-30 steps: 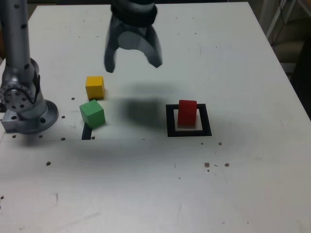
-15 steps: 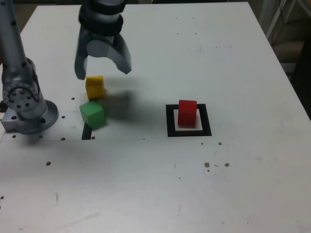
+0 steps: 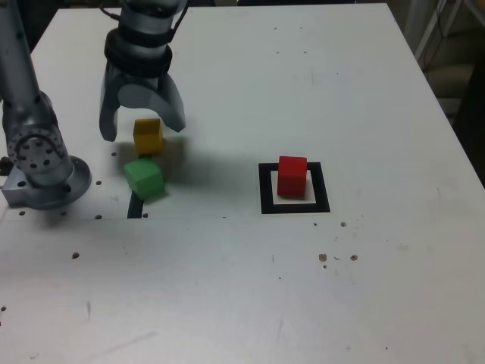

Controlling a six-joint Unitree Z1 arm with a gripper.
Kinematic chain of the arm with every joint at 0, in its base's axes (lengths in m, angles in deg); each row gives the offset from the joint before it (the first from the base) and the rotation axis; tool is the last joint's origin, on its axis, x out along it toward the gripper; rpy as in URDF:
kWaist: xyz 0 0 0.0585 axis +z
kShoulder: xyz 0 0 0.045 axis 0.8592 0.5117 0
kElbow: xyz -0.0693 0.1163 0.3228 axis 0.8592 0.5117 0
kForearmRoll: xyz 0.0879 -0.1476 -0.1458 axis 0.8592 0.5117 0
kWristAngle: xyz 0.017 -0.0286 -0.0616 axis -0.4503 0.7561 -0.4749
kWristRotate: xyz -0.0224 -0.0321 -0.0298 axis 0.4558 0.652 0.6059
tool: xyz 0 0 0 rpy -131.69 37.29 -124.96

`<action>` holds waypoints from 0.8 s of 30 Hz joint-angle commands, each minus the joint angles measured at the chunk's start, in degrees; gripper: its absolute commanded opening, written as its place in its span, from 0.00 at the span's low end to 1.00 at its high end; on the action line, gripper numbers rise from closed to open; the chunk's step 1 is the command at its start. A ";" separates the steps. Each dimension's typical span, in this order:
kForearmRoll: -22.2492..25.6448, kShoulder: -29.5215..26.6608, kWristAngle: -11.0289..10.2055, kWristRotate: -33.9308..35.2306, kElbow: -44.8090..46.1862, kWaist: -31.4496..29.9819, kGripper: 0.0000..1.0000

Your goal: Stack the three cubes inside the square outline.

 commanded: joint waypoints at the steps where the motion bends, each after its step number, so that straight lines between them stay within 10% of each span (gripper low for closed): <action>1: -1.25 1.02 -0.25 -0.52 0.64 0.84 0.99; 9: -3.77 3.23 -0.80 -1.62 1.14 2.43 0.89; 24: -3.99 5.39 -2.20 -0.80 0.18 2.62 0.34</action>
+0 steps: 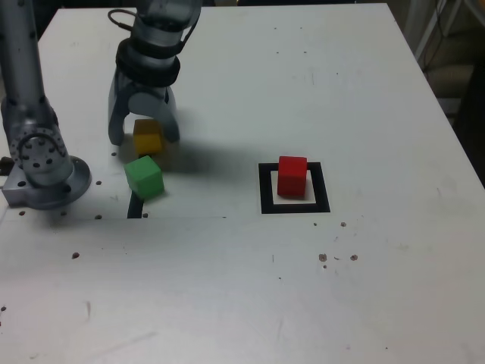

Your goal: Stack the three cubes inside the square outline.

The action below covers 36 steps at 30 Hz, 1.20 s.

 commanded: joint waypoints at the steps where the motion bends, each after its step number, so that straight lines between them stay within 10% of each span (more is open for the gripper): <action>1: -0.16 0.30 -0.15 0.06 -0.19 0.17 0.33; 22: 1.46 0.09 -0.19 0.05 -1.93 -0.07 0.33; 36: 13.30 -0.02 0.69 1.40 -15.03 -8.00 0.33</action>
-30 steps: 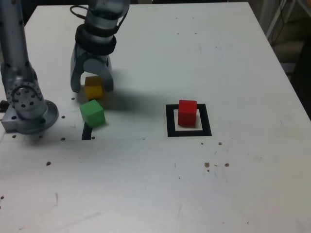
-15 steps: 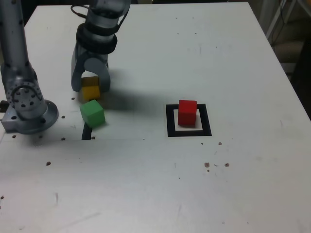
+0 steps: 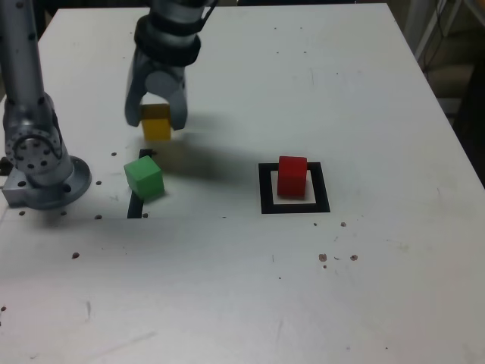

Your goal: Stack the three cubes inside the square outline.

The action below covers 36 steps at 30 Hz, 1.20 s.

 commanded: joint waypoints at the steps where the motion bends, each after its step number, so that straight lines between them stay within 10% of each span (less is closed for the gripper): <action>1: 2.03 0.06 0.48 0.41 -2.51 -1.47 0.33; 16: 14.94 4.77 4.51 3.21 -23.43 -12.24 0.33; 36: 21.25 14.84 4.78 5.99 -42.85 -21.17 0.33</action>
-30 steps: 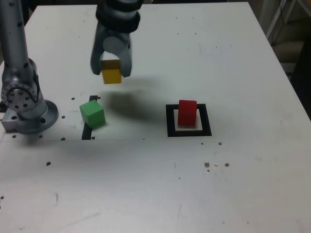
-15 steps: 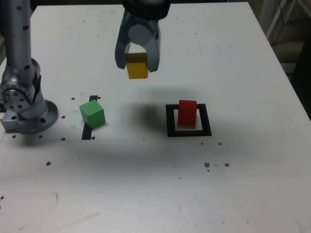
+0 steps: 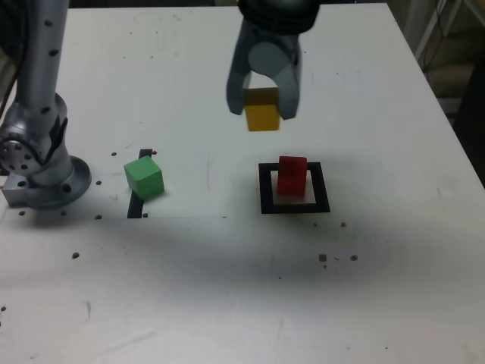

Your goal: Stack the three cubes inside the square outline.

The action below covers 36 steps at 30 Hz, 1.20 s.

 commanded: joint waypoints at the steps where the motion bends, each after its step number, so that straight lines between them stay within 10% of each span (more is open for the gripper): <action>1: 0.77 1.34 0.03 0.10 -1.03 -0.50 0.33; 36: 0.62 12.93 0.54 -1.91 -6.81 -0.02 0.33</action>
